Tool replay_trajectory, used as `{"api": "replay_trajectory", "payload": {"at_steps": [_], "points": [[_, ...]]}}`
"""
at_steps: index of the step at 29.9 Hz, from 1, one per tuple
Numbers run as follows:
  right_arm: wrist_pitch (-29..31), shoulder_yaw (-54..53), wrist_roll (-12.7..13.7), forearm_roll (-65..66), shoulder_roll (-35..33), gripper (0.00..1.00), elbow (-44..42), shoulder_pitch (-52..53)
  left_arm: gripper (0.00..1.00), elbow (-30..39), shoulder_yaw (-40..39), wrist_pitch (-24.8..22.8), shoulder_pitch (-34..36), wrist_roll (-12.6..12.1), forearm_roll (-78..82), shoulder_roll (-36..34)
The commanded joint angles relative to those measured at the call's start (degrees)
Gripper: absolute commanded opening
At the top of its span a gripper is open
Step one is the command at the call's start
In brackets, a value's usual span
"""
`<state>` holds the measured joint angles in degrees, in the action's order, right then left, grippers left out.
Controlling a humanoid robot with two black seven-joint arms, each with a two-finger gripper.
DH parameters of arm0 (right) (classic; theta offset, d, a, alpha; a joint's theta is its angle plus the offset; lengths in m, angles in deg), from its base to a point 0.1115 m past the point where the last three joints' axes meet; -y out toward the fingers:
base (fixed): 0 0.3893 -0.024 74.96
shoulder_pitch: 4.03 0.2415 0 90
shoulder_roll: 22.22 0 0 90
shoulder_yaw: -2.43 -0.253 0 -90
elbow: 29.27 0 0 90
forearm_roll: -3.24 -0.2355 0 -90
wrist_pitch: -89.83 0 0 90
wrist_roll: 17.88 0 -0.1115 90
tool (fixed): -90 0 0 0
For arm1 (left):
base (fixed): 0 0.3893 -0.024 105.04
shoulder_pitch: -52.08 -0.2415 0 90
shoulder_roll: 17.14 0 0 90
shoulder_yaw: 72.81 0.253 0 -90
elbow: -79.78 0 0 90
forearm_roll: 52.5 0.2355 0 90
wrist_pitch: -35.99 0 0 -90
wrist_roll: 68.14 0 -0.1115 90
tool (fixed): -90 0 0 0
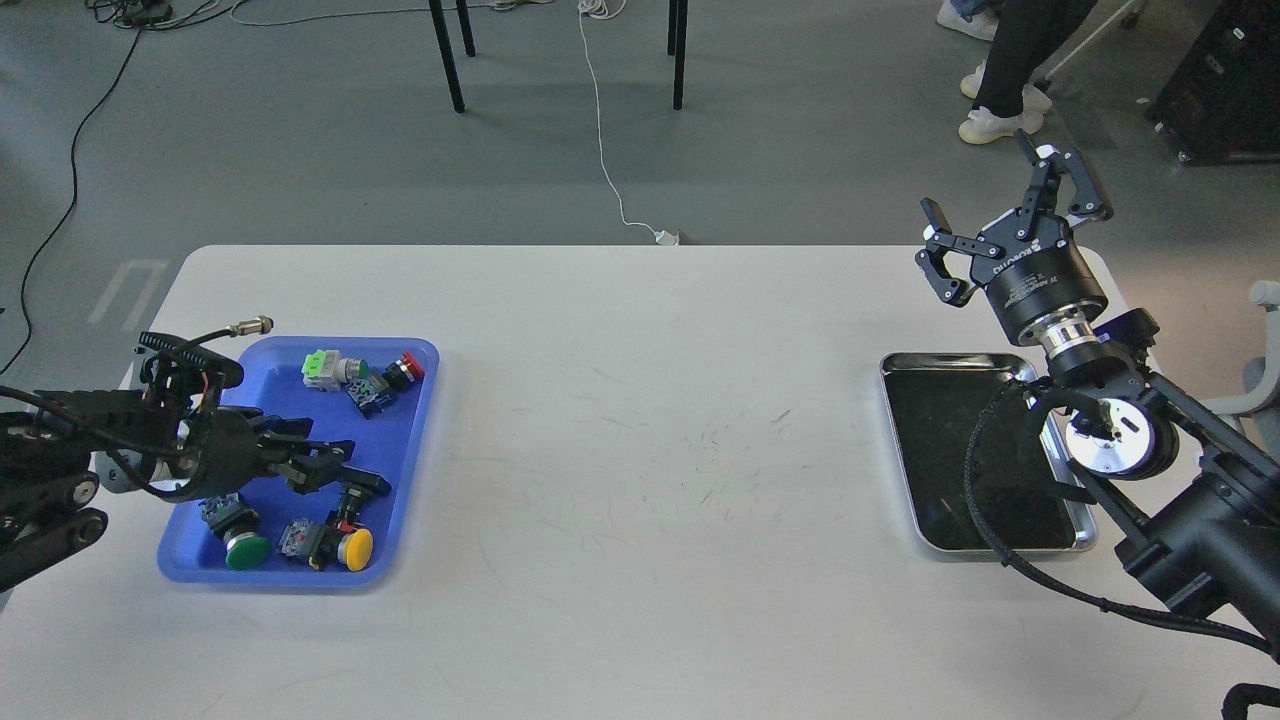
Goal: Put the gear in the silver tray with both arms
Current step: 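Lower the left gripper into the blue tray and grasp another black gear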
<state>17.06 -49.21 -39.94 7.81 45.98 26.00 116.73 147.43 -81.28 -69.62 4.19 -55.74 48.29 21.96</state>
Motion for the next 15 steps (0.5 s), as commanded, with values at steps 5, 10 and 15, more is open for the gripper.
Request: {"api": "replay_trajectory", "payload": {"at_steps": [5,10,15], "points": [[-0.09,-0.04,-0.09,0.00,-0.09,0.99,-0.08,-0.08,0.55,-1.46,0.29,-2.05,0.08,0.00,-2.89,0.10],[-0.26,-0.04,-0.09,0.00,0.00,0.99,0.01,-0.08,0.55,-4.89,0.38,-3.46,0.34,0.08,-2.89,2.56],[-0.26,-0.39,-0.09,0.00,-0.09,0.99,-0.08,-0.08,0.51,-5.68,0.56,-3.55,0.34,0.26,-2.89,2.92]]}}
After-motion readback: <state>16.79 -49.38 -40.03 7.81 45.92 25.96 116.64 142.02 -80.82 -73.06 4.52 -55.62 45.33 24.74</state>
